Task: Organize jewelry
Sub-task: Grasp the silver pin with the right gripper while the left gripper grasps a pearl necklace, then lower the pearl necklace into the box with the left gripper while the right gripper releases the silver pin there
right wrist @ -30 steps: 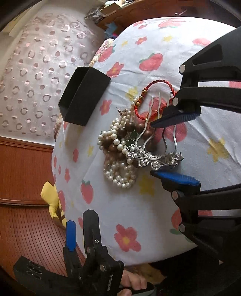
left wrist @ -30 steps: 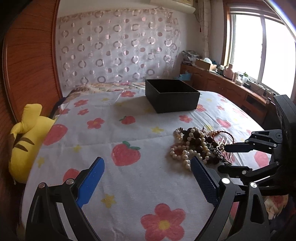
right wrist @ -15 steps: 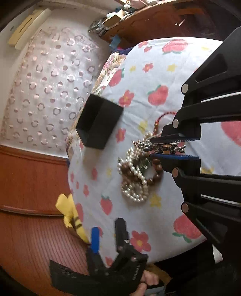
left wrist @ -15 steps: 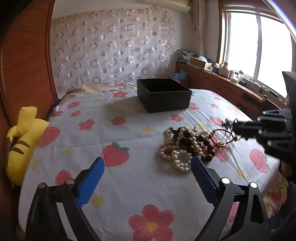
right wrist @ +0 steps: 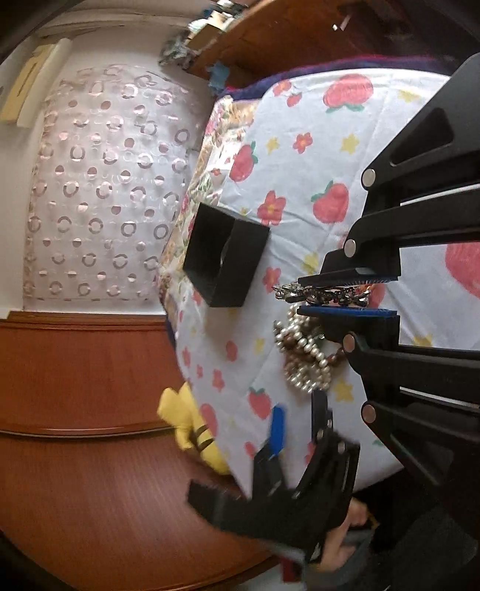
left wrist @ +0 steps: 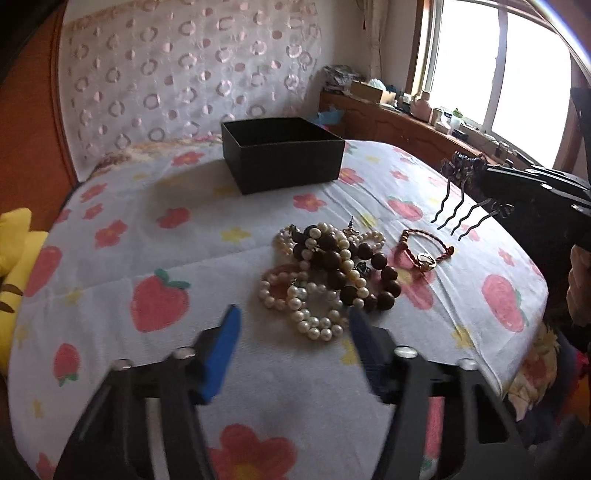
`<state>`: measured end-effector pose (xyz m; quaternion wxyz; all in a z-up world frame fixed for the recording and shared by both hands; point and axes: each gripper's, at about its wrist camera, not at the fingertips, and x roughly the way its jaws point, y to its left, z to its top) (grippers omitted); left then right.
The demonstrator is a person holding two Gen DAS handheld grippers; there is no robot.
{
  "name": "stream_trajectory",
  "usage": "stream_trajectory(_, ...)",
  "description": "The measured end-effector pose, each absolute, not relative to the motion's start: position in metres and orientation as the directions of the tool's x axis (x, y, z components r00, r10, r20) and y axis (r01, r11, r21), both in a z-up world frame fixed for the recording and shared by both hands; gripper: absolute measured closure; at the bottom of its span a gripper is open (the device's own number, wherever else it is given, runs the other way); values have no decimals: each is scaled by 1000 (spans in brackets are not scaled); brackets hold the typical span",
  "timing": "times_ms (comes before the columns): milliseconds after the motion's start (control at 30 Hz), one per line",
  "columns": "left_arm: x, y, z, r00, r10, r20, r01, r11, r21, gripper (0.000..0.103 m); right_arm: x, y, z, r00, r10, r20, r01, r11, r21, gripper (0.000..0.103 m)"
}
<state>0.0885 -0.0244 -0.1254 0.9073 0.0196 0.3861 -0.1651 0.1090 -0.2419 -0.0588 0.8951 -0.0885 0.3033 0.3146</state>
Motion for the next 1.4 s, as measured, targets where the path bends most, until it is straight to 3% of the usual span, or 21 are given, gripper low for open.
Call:
stream_trajectory(100, 95, -26, -129, 626, -286, -726, 316, 944, -100, 68, 110, -245, -55, 613, 533, -583, -620, 782, 65, 92)
stream_trajectory(267, 101, -25, -132, 605, -309, -734, 318, 939, -133, 70, 109, -243, -52, 627, 521, -579, -616, 787, 42, 92)
stream_trajectory(367, 103, -26, -132, 598, -329, -731, 326, 933, -153, 78, 111, -245, -54, 632, 510, -583, -608, 793, 33, 92)
stream_trajectory(500, 108, -25, -129, 588, -367, -721, 338, 921, -193, 96, 111, -247, -58, 633, 505, -587, -602, 798, 37, 92)
stream_trajectory(733, 92, -21, -108, 630, -391, -671, 357, 913, -196, 97, 110, -247, -59, 634, 502, -588, -600, 799, 36, 92)
stream_trajectory(1400, 97, -19, 57, 814, -404, -417, 405, 910, -92, 97, 114, -246, -25, 674, 515, -529, -611, 791, -8, 92)
